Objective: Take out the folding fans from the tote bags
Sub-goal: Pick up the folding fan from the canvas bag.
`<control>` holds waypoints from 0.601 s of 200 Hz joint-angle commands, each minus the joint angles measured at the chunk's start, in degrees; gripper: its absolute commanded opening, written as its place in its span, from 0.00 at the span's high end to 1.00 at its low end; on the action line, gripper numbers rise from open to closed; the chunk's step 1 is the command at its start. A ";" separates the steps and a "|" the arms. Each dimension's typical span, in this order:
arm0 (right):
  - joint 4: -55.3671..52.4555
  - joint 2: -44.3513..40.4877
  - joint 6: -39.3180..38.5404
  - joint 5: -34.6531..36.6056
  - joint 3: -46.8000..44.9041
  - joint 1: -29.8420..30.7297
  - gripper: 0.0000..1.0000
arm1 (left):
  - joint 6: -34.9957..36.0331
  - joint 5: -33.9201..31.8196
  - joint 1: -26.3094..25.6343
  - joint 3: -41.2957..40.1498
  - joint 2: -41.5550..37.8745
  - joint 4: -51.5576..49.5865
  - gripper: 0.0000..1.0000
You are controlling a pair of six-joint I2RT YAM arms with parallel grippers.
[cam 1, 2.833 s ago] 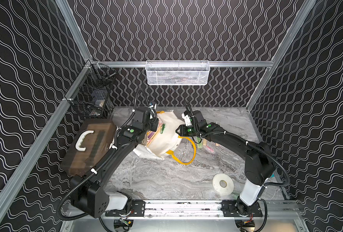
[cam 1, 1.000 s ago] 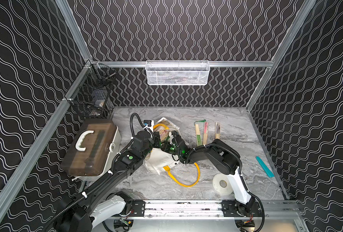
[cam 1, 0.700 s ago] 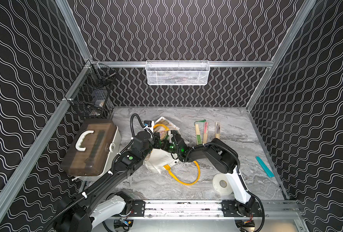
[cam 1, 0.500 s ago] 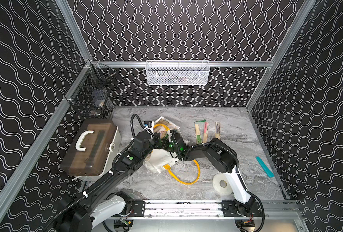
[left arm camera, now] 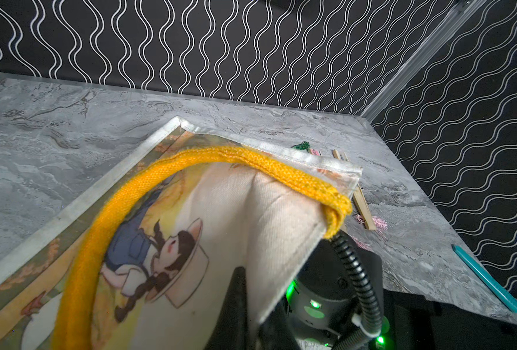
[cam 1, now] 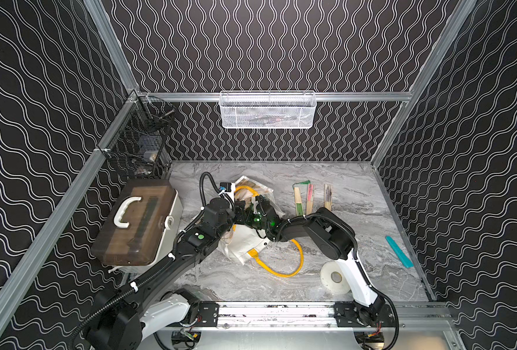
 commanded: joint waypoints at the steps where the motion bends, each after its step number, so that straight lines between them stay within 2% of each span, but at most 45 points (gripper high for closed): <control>1: -0.03 -0.39 0.31 0.04 0.00 0.11 0.76 | -1.19 -0.06 0.00 -0.23 -0.28 2.05 1.00; 56: -0.45 3.16 2.43 -1.94 5.79 -0.58 0.74 | -0.58 0.21 -0.09 -0.38 -0.86 0.74 1.00; 93: -2.01 5.64 3.38 -4.10 9.14 -2.08 0.70 | -1.52 3.12 -0.09 -0.51 -1.02 0.89 1.00; 106: -0.71 6.18 4.04 -4.86 9.16 -2.60 0.71 | -2.13 3.97 -0.09 -0.86 -1.08 1.08 1.00; 120: 1.31 6.21 4.14 -5.49 8.86 -2.84 0.76 | -2.60 4.01 -0.09 -1.14 -1.26 1.18 1.00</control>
